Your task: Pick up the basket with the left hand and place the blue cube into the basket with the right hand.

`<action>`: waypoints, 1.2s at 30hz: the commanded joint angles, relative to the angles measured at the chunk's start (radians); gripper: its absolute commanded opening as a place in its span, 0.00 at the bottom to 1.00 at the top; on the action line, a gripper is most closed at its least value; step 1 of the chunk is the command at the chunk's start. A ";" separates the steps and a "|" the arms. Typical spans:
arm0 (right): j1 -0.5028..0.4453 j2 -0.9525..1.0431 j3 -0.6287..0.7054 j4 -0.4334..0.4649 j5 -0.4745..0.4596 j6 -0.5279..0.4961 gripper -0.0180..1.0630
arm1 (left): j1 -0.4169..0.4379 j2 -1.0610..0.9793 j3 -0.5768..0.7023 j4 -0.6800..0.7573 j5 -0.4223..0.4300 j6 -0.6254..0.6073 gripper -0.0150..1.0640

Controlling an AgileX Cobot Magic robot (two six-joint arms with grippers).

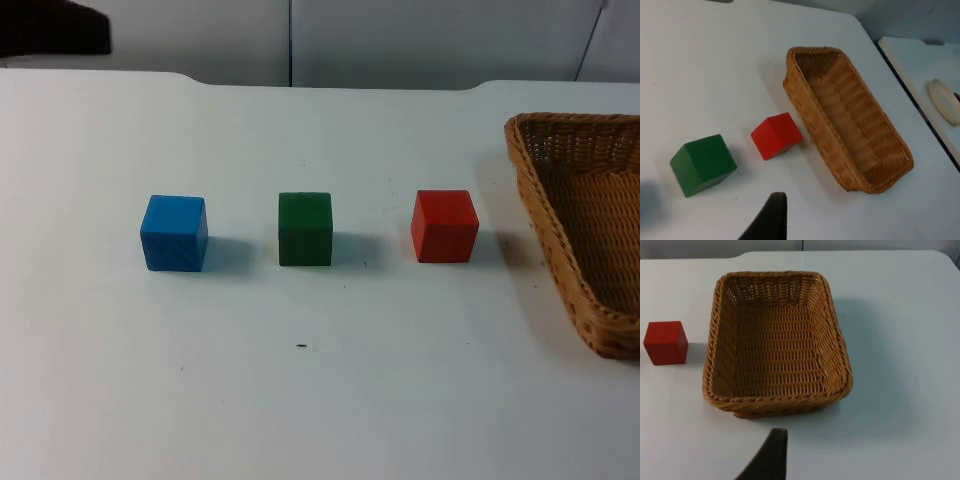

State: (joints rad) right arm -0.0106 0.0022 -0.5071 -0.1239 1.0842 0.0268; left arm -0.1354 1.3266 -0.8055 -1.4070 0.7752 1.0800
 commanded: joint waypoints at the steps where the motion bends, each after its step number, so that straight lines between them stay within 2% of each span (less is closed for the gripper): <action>1: -0.005 -0.002 0.001 -0.001 -0.011 -0.007 0.99 | -0.074 0.050 -0.047 -0.019 -0.061 0.009 0.97; 5: -0.005 -0.002 0.001 -0.001 -0.011 -0.007 0.99 | -0.198 0.183 -0.148 -0.011 -0.128 -0.019 0.97; 7: -0.005 -0.002 0.001 -0.001 -0.011 -0.007 0.99 | -0.227 0.217 -0.175 -0.003 -0.139 -0.028 0.97; 10: -0.005 -0.002 0.001 -0.001 -0.011 -0.007 0.99 | -0.303 0.336 -0.256 0.036 -0.157 -0.094 0.97; 11: -0.005 -0.002 0.001 -0.001 -0.011 -0.007 0.99 | -0.303 0.336 -0.256 0.036 -0.157 -0.094 0.97; 15: -0.005 -0.002 0.001 -0.001 -0.011 -0.007 0.99 | -0.404 0.515 -0.388 0.118 -0.164 -0.215 0.97; 21: -0.005 -0.002 0.001 -0.001 -0.011 -0.007 0.99 | -0.472 0.660 -0.499 0.124 -0.168 -0.261 0.97; 26: -0.005 -0.002 0.001 -0.001 -0.011 -0.007 0.99 | -0.528 0.788 -0.613 0.187 -0.164 -0.376 0.97; 30: -0.005 -0.002 0.001 -0.001 -0.011 -0.007 0.98 | -0.572 0.892 -0.746 0.303 -0.163 -0.513 0.97; 36: -0.005 -0.002 0.001 -0.001 -0.011 -0.007 0.98 | -0.603 1.014 -0.894 0.336 -0.153 -0.622 0.97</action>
State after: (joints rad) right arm -0.0106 0.0022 -0.5071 -0.1239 1.0842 0.0268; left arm -0.7263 2.3016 -1.6490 -1.0882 0.6104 0.5145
